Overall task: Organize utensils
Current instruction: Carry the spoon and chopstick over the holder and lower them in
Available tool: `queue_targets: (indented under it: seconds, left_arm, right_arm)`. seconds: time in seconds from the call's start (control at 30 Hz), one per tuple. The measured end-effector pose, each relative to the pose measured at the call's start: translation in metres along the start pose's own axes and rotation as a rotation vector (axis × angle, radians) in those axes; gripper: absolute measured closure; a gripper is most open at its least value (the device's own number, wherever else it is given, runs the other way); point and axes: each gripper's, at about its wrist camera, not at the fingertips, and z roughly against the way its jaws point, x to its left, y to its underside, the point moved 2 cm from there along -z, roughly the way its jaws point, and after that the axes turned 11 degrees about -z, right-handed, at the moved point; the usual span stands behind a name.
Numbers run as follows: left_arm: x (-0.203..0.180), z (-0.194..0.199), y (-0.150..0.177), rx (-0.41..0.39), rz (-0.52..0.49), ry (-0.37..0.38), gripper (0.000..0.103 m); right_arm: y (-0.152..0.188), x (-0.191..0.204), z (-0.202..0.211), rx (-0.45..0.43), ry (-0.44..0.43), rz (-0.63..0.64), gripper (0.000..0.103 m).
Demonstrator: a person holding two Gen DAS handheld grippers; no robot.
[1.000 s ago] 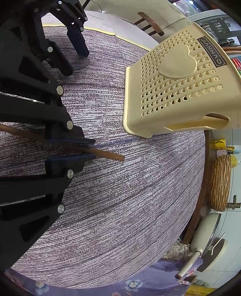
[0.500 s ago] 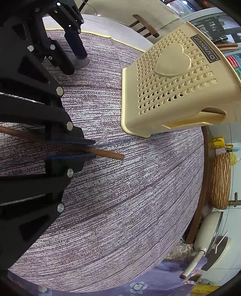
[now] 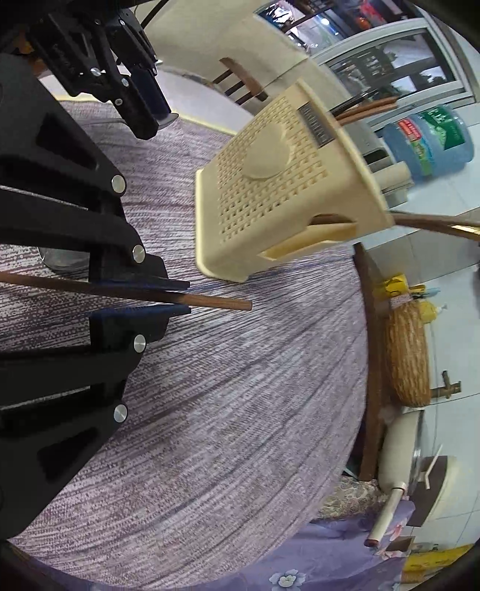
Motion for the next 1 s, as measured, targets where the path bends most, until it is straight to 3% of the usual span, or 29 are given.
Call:
queue_targets:
  seconds: [0.5,1.0]
  left_arm:
    - [0.017,0.061,-0.025,-0.178,0.035,-0.007,0.067]
    - [0.020,0.079,-0.037,-0.234,0.033,-0.010,0.067]
  right_arm:
    - [-0.018,0.021,0.110,-0.252,-0.122,0.081,0.095]
    - [-0.028,0.028,0.133,-0.308,-0.149,0.106,0.095]
